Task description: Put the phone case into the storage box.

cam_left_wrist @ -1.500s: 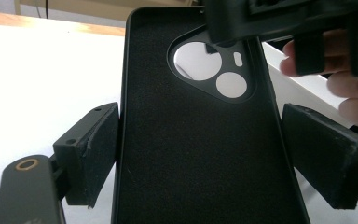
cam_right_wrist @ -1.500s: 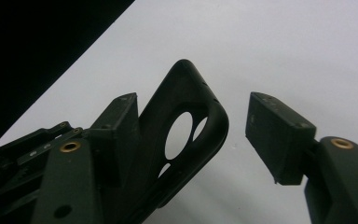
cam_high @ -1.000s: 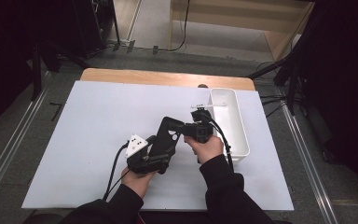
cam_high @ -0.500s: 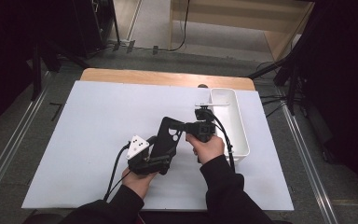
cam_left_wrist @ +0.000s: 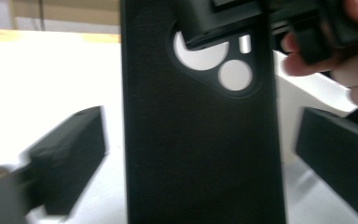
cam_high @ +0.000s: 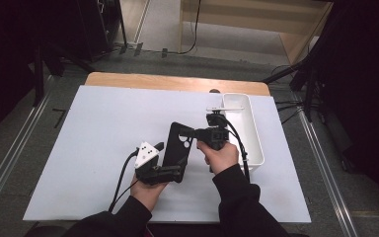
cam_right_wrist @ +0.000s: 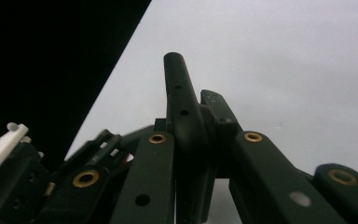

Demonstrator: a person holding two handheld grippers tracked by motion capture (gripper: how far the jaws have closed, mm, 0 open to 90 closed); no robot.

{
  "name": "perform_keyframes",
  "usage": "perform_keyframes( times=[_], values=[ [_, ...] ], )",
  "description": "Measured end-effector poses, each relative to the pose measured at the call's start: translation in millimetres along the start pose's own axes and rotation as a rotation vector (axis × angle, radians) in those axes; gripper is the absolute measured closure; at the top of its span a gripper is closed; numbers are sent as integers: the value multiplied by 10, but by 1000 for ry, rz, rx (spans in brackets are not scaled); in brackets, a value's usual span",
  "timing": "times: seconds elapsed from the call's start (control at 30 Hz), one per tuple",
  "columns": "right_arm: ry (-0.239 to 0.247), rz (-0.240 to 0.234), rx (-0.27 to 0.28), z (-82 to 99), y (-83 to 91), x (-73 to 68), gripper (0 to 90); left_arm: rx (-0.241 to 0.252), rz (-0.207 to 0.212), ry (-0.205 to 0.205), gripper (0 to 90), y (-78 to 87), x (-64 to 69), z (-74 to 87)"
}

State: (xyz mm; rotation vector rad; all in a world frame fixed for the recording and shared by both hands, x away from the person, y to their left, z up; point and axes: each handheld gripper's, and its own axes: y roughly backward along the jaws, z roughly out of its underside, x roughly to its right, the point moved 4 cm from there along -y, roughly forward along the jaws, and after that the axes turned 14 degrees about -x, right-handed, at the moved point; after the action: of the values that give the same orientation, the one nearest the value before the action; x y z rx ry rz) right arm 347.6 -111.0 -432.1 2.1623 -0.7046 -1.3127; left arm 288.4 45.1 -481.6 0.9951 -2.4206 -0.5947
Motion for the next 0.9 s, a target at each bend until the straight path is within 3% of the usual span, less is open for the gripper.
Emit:
perform_keyframes(
  times=[0.13,0.17,0.37,0.57,0.77,0.9],
  values=[
    [-2,-21,4,1,20,-12,805,-13,12,3,0,2,-26,-21],
    [5,-2,5,0,28,-12,805,-19,17,14,0,6,-38,-27],
    [13,12,14,-6,58,2,804,-66,54,41,0,35,-82,-58],
    [46,68,34,-9,106,19,804,-159,102,58,6,44,-134,-83],
    [53,100,42,-15,134,22,804,-205,132,55,28,97,-191,-140],
    [63,108,52,-16,173,28,804,-245,152,39,91,121,-240,-166]
  ],
)
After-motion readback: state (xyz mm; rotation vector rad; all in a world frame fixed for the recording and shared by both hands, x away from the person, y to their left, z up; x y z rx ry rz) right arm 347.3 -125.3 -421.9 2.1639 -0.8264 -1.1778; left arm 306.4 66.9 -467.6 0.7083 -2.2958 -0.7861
